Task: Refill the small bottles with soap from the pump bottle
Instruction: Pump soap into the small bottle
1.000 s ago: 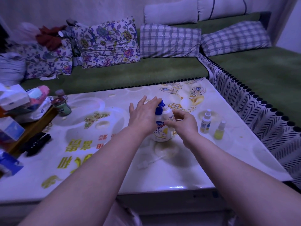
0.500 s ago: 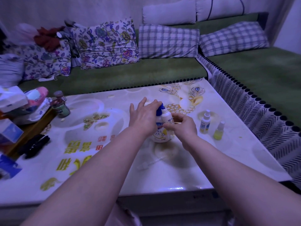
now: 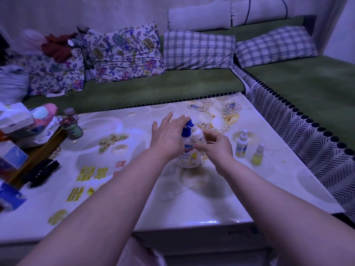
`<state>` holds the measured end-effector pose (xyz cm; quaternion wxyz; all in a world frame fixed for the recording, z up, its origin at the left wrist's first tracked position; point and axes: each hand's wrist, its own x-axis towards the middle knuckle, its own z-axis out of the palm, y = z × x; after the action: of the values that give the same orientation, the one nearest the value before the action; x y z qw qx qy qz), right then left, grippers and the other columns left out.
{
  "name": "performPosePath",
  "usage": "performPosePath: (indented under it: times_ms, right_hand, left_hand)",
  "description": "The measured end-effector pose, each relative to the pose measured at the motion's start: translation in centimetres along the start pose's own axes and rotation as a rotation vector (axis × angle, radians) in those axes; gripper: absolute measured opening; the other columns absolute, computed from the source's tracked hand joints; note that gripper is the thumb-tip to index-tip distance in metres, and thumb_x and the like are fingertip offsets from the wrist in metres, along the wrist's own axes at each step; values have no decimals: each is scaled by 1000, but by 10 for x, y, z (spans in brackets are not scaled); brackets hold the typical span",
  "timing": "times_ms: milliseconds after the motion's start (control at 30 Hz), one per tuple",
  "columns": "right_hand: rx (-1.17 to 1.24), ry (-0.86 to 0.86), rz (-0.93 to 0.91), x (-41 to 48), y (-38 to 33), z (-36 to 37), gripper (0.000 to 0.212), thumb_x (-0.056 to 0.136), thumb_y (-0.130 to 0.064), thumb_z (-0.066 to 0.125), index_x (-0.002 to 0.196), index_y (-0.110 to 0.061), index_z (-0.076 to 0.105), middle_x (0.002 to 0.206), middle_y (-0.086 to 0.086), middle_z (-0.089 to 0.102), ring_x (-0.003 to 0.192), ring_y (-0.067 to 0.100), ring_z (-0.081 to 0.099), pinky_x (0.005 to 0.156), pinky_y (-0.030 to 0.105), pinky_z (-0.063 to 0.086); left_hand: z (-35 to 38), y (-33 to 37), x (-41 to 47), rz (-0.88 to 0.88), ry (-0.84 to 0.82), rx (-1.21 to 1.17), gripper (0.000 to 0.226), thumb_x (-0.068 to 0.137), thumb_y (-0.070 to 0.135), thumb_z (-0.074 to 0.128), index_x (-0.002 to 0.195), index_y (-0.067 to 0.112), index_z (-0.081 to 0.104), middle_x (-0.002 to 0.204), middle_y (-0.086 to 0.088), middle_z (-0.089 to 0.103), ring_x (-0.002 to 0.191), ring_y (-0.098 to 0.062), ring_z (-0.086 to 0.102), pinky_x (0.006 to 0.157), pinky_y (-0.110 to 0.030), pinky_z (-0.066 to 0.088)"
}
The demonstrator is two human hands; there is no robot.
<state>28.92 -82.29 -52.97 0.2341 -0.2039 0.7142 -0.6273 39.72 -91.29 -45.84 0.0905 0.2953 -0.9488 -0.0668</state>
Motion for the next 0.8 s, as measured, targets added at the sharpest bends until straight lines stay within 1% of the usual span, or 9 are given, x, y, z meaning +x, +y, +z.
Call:
performPosePath:
  times_ms: [200, 300, 433, 567, 633, 733, 800]
  right_hand:
    - [5, 7, -14, -2, 2, 1, 42, 67, -11, 85, 96, -36, 70, 98, -4, 74, 93, 17, 70, 91, 46, 55]
    - [12, 7, -18, -1, -1, 1, 41, 67, -10, 85, 93, -38, 69, 98, -4, 74, 94, 16, 70, 90, 47, 55]
    - [31, 5, -18, 0, -1, 2, 43, 67, -10, 85, 100, -32, 71, 97, -4, 74, 94, 17, 70, 90, 47, 55]
    - [23, 6, -21, -1, -2, 2, 41, 68, -11, 84, 98, -34, 70, 97, -5, 73, 93, 16, 70, 90, 47, 55]
    - [21, 7, -19, -1, -2, 2, 41, 68, -11, 84, 98, -35, 70, 96, -6, 73, 93, 15, 70, 90, 46, 55]
    - [21, 6, -14, -1, 0, 3, 43, 67, -11, 84, 103, -32, 71, 98, -6, 73, 94, 15, 70, 91, 46, 55]
    - [13, 0, -10, -1, 1, 3, 43, 67, -11, 85, 100, -34, 71, 97, -7, 73, 93, 15, 70, 91, 46, 55]
  left_hand:
    - [4, -1, -1, -9, 13, -24, 80, 80, 7, 59, 146, 34, 22, 157, 12, 21, 147, -17, 5, 116, -54, 9]
    - [3, 0, -1, -11, 11, -30, 80, 80, 7, 59, 146, 34, 23, 156, 12, 21, 147, -17, 5, 116, -55, 8]
    - [1, 1, 0, -15, 6, -13, 79, 80, 7, 59, 146, 34, 24, 156, 11, 22, 147, -18, 5, 116, -55, 7]
    - [1, 3, 1, -12, 15, 17, 78, 81, 7, 60, 146, 33, 25, 156, 10, 22, 147, -19, 6, 116, -55, 8]
    - [3, 3, 0, -22, 10, -6, 77, 81, 7, 59, 145, 33, 25, 156, 11, 21, 147, -19, 7, 116, -55, 8]
    - [7, 2, -2, -21, 31, -35, 76, 81, 7, 59, 144, 34, 26, 156, 14, 20, 146, -18, 8, 116, -54, 9]
    - [10, 0, -2, -20, 32, -26, 76, 81, 9, 60, 143, 35, 25, 156, 14, 20, 146, -19, 7, 115, -55, 8]
